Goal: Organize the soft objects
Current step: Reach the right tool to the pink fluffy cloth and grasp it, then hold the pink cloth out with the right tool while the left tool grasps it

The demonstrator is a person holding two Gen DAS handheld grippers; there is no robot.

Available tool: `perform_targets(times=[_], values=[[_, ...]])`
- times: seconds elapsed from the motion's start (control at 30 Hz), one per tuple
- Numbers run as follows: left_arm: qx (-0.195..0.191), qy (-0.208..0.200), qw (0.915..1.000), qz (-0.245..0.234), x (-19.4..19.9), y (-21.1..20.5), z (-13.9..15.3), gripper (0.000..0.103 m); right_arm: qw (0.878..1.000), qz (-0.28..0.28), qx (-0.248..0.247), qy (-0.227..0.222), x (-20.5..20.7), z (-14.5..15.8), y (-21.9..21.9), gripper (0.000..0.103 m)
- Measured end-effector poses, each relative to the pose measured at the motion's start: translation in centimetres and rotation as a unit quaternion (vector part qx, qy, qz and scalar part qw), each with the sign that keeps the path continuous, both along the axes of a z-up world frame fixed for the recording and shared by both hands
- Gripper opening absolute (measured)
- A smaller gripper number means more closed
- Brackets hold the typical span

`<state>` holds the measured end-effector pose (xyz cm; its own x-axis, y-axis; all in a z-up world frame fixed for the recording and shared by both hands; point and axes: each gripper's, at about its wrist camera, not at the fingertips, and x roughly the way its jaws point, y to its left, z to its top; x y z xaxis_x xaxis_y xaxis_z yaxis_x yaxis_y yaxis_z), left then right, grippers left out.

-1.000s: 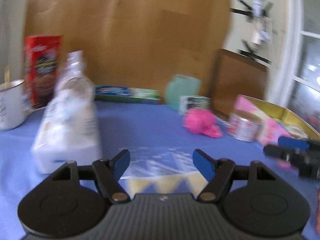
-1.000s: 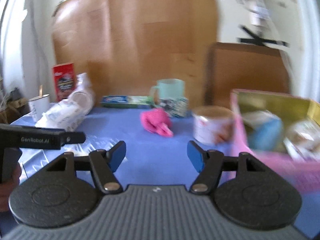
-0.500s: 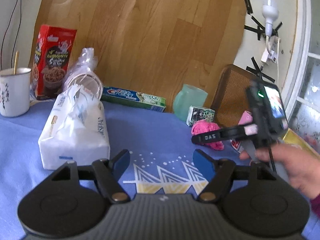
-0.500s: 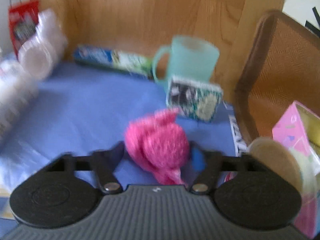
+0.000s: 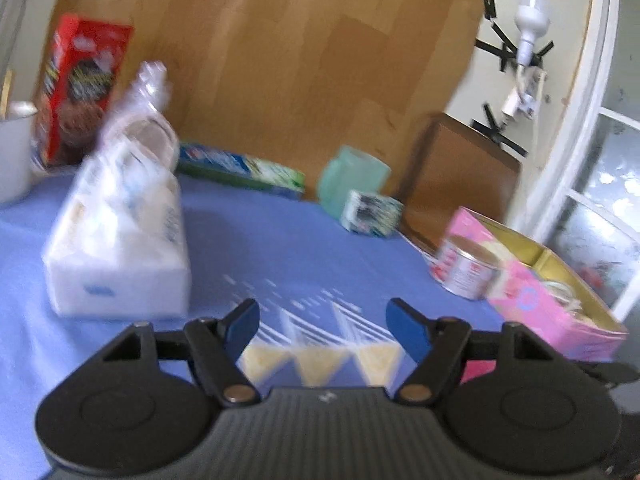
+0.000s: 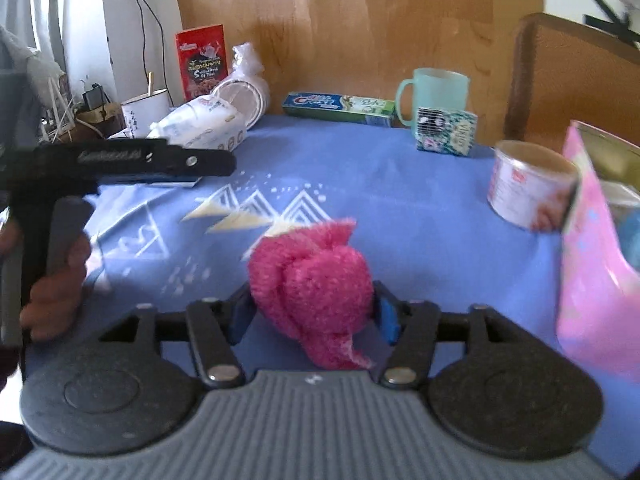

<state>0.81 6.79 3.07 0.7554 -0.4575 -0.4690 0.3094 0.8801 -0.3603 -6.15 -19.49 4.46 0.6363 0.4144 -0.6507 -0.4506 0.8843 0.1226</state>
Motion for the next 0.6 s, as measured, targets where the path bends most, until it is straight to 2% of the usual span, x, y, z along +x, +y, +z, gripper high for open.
perform_targets(times=[0.07,0.1,0.17,0.2,0.23,0.33,0.47,0.6], values=[[-0.041,0.025,0.9984,-0.030,-0.6,-0.8,0.0,0.072,1.000,0.000,-0.007,-0.007,-0.5,-0.5,-0.1,0.077],[-0.048,0.032,0.9972,-0.048,-1.1,-1.6,0.2,0.072,1.000,0.002,-0.006,-0.003,-0.6,-0.7,-0.1,0.077],[-0.026,0.036,0.9965,-0.070,-2.0,-3.7,0.4,0.072,1.000,0.006,0.003,-0.001,-0.2,-1.1,-0.1,0.075],[-0.008,0.041,0.9961,-0.078,-2.3,-4.8,0.4,0.071,1.000,0.009,0.005,-0.007,-0.3,-1.2,0.0,0.061],[0.008,0.046,0.9952,-0.086,-2.4,-5.7,0.2,0.062,1.000,0.018,0.005,-0.013,-0.4,-1.2,0.3,0.052],[-0.005,0.055,0.9929,-0.105,-2.6,-7.1,0.4,0.047,1.000,0.005,0.005,-0.029,-0.7,-1.2,0.0,0.046],[0.004,0.008,0.9903,-0.139,-2.9,-10.4,3.9,0.047,0.993,-0.045,0.012,-0.107,-2.4,0.9,-2.6,0.046],[0.016,-0.037,0.9793,-0.198,-2.5,-16.1,6.7,0.048,0.977,-0.125,-0.003,-0.171,-2.9,3.1,-6.7,0.046]])
